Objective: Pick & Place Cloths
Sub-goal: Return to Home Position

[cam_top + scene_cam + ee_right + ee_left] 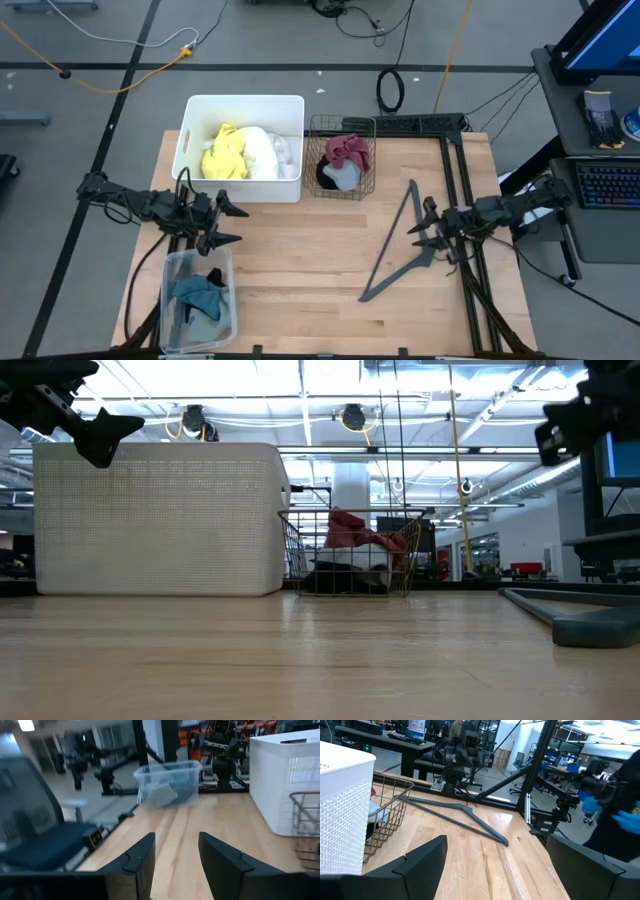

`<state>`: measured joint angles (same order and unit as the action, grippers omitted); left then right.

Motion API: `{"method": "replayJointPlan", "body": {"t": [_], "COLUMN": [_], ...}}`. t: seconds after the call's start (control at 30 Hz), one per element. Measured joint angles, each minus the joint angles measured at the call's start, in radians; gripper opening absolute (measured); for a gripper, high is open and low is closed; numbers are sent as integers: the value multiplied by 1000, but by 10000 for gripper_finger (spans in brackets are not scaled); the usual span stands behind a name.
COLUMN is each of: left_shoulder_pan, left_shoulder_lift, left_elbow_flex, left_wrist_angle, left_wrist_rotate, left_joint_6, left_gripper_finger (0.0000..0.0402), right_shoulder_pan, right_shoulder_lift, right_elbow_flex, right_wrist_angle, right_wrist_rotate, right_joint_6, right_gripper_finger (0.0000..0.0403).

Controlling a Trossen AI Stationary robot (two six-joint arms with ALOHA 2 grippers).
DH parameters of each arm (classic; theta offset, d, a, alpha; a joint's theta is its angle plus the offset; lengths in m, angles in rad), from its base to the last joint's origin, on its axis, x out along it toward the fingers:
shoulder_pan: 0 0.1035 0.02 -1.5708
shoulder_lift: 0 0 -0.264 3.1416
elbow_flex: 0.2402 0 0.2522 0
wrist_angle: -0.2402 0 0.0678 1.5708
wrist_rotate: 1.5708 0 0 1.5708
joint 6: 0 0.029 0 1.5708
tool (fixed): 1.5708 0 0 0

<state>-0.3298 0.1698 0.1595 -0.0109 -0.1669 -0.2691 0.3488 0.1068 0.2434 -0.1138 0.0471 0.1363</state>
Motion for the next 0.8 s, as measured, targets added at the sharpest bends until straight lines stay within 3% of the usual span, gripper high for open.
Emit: {"method": "replayJointPlan", "body": {"t": [0.2,0.4,0.8], "left_shoulder_pan": [0,0,0], "left_shoulder_lift": [0,7,6], "left_elbow_flex": [1,1,1], "left_wrist_angle": [1,10,14], "left_wrist_rotate": [0,0,2], "left_joint_6": [0,0,0], "left_gripper_finger": [347,347,347], "right_shoulder_pan": [0,0,0], "right_shoulder_lift": [-11,3,6], "right_elbow_flex": [-224,-224,-226], "right_wrist_angle": [350,281,189], "right_wrist_rotate": [-18,26,2], "right_joint_6": [95,84,-18], "right_gripper_finger": [141,141,141]}}
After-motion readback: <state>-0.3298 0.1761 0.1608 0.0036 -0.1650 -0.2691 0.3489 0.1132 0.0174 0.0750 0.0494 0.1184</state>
